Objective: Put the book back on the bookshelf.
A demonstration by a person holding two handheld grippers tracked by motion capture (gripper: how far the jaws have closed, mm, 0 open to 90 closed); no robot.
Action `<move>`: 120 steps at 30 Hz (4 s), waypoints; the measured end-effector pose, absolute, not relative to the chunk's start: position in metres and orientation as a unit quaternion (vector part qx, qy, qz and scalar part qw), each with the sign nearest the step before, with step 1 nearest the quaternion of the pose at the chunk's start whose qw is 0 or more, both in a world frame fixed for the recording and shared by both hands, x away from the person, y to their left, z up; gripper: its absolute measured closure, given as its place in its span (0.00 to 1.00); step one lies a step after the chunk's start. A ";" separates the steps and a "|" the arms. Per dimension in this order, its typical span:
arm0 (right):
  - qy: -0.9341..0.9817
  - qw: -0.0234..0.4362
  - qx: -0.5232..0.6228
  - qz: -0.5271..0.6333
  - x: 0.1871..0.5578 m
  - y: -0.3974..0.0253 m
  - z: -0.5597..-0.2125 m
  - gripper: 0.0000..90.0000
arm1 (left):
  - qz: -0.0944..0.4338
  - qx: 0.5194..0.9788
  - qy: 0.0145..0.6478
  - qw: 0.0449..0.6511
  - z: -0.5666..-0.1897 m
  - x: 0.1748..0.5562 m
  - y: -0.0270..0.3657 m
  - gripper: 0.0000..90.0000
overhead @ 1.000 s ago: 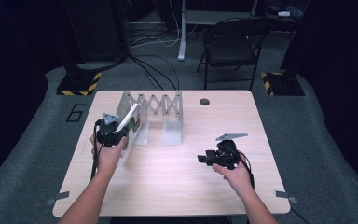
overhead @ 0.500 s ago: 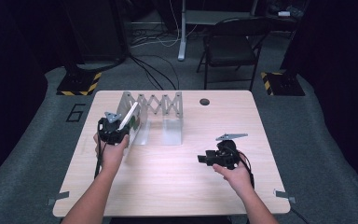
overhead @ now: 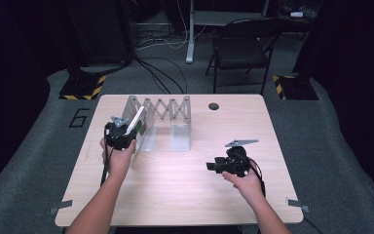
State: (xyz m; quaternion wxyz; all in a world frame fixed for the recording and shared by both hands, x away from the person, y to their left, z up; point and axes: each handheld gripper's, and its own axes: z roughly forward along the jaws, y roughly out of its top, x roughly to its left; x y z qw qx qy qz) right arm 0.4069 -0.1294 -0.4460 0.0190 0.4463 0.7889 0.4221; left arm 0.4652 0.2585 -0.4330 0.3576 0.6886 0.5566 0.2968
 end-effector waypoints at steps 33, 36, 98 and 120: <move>0.791 0.017 0.445 0.420 0.407 -0.129 -0.446 0.53 | 0.286 0.695 0.568 0.334 -0.441 0.470 0.259 0.81; 0.789 0.017 0.448 0.420 0.407 -0.129 -0.446 0.53 | 0.288 0.695 0.569 0.333 -0.440 0.469 0.259 0.79; 0.786 0.018 0.451 0.422 0.407 -0.130 -0.446 0.53 | 0.266 0.737 0.496 0.374 -0.387 0.408 0.261 0.57; 0.785 0.017 0.451 0.424 0.406 -0.129 -0.445 0.53 | 0.232 0.773 0.445 0.387 -0.396 0.371 0.253 0.53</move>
